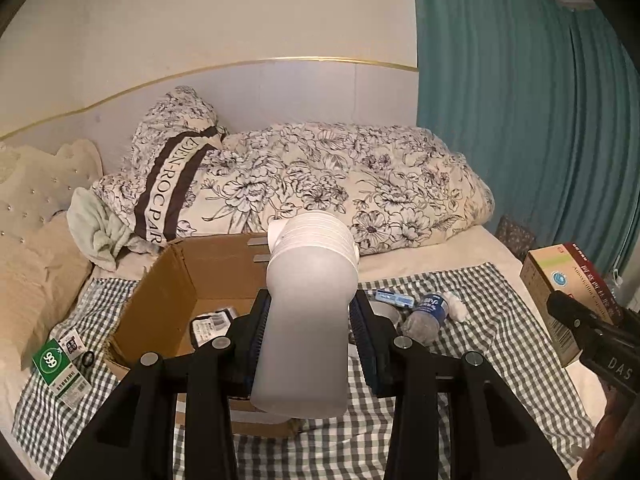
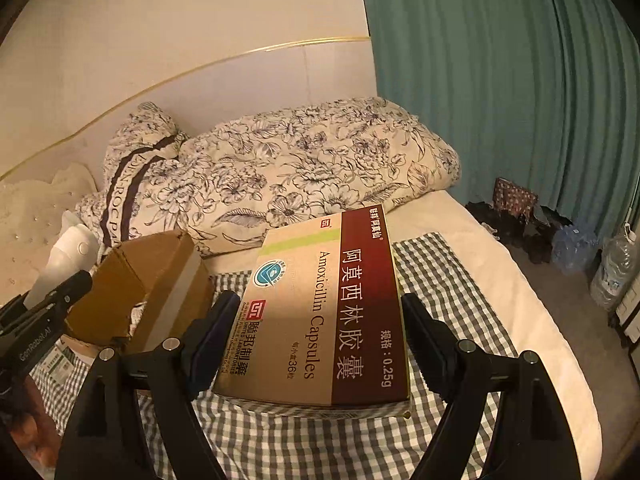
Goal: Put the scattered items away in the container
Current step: 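Carry the Amoxicillin box and white cylinder with both tools to the cardboard box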
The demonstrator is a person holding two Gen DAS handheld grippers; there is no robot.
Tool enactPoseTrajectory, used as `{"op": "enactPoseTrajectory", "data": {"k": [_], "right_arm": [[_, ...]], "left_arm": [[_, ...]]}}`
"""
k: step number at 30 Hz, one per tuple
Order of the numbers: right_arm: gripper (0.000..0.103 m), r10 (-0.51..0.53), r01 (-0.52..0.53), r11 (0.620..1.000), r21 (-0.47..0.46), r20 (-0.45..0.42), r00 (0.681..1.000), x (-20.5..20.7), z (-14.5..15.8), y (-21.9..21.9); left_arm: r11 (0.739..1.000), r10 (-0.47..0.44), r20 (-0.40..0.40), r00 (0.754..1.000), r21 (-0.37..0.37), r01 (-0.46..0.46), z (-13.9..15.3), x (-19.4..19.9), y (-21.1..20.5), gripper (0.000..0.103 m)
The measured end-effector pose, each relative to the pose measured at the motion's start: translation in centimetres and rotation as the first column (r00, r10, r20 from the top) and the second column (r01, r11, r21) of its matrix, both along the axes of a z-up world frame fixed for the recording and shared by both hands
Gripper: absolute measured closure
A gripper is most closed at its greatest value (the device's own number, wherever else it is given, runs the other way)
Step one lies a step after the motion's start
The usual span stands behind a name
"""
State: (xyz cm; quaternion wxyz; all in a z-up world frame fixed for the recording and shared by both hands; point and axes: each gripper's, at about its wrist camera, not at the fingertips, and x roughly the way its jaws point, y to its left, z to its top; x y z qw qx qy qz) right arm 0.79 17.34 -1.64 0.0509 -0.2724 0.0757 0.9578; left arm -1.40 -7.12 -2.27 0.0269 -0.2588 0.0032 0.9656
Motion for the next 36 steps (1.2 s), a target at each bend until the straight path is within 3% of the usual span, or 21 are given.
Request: {"op": "enactPoseTrajectory", "data": {"k": [14,36], "right_arm": [[0.022,0.079,-0.08,0.996,-0.038,-0.018,0.997,-1.0,2.3,-4.0],[0.022,0.231,-0.231,0.973,-0.023,-0.003,0.973,-4.8,2.9,-13.4]], "left_arm": [[0.999,0.045,-0.017,0.999,-0.008,-0.045,1.4,-0.1,-4.2,0.063],[0.994,0.103,0.025,0.994,-0.029,-0.102,1.0,-1.8,-10.8,0.063]]}}
